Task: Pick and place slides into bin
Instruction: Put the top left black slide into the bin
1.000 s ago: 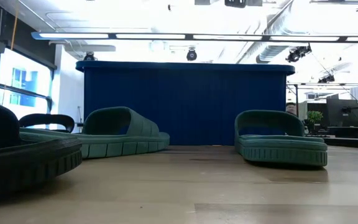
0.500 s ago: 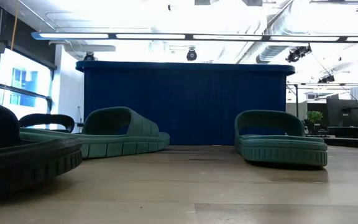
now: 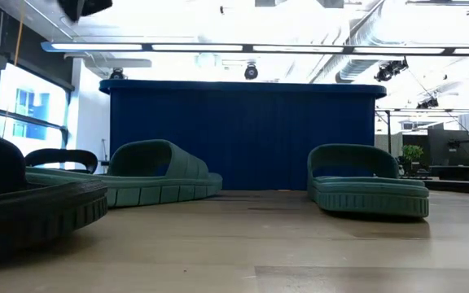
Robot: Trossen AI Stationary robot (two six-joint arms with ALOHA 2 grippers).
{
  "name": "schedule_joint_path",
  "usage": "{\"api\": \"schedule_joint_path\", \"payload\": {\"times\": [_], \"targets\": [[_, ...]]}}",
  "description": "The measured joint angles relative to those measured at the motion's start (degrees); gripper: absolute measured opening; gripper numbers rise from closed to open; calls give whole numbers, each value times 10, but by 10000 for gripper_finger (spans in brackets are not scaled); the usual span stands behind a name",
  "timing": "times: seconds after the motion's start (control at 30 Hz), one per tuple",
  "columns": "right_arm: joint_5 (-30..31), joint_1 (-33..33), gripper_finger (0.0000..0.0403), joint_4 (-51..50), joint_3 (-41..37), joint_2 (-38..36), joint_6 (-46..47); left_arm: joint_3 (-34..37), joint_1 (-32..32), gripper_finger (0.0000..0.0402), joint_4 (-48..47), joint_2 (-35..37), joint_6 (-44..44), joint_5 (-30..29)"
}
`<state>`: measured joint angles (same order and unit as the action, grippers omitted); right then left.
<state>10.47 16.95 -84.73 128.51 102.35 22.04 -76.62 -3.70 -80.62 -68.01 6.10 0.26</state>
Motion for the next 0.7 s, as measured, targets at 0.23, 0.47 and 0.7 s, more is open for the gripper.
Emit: {"api": "schedule_joint_path", "payload": {"times": [0.23, 0.47, 0.7], "targets": [[24, 0, 173, 1, 0, 0, 0, 15, -45, 161, -72, -75, 99, -108], [26, 1, 173, 0, 0, 0, 15, 55, -85, 161, -66, -150, 245, -130], [26, 1, 173, -2, 0, 0, 15, 91, -107, 161, -87, -202, 366, -187]]}}
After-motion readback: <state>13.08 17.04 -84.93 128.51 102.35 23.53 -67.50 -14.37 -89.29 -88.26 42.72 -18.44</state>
